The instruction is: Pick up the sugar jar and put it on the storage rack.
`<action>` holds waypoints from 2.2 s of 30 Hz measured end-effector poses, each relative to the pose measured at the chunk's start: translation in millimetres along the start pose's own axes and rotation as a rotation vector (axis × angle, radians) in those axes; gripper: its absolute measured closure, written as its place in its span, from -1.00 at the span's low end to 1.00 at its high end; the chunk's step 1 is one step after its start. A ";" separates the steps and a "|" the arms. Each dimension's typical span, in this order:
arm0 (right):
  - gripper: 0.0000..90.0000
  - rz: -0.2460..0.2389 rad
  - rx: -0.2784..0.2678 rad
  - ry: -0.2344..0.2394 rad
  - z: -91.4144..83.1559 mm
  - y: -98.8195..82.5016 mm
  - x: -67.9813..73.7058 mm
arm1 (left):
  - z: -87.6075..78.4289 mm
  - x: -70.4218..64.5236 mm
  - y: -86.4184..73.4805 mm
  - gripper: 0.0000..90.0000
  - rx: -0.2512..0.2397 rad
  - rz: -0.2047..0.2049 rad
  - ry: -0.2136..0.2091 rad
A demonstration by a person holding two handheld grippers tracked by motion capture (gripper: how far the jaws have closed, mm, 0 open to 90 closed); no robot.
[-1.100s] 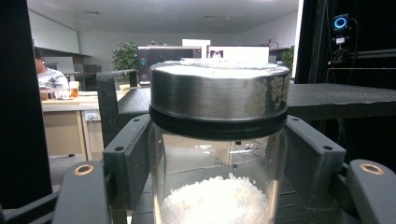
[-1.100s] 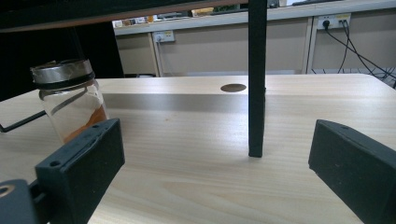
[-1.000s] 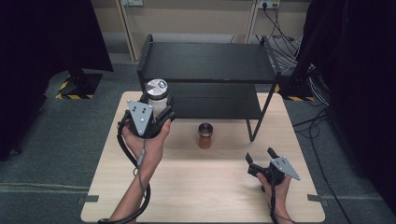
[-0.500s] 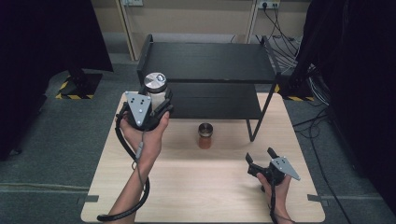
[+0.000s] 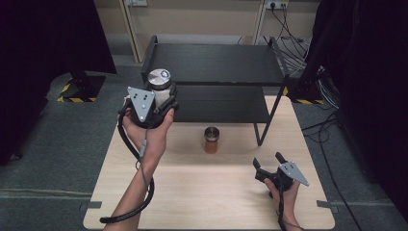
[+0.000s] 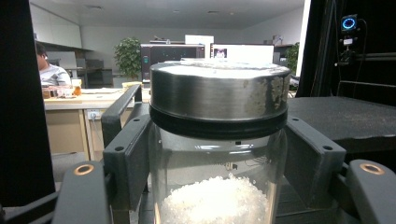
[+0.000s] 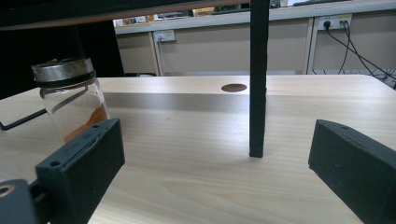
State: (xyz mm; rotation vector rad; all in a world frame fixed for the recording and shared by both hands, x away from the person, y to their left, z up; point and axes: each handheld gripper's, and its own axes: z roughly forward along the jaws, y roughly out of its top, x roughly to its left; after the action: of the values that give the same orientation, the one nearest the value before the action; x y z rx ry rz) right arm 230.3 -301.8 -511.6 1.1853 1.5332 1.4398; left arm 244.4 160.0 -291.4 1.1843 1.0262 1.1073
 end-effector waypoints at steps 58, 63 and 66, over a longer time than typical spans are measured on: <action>-0.91 -0.007 0.000 0.004 0.2 -0.1 -0.5 | 47.8 6.1 54.3 -0.31 0.002 -0.005 -0.005; -0.91 -0.008 0.000 0.005 0.2 0.0 -0.6 | 53.6 6.3 56.3 -0.31 0.007 0.005 0.000; -0.91 -0.009 0.000 0.005 0.2 0.0 -0.5 | 56.5 7.3 57.3 -0.31 0.008 0.006 -0.001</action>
State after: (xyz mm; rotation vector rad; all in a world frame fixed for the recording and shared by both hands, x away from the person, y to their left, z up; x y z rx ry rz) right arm 230.6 -302.2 -511.7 1.1747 1.5402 1.4380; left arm 295.3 160.2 -228.7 1.1948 1.0285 1.1079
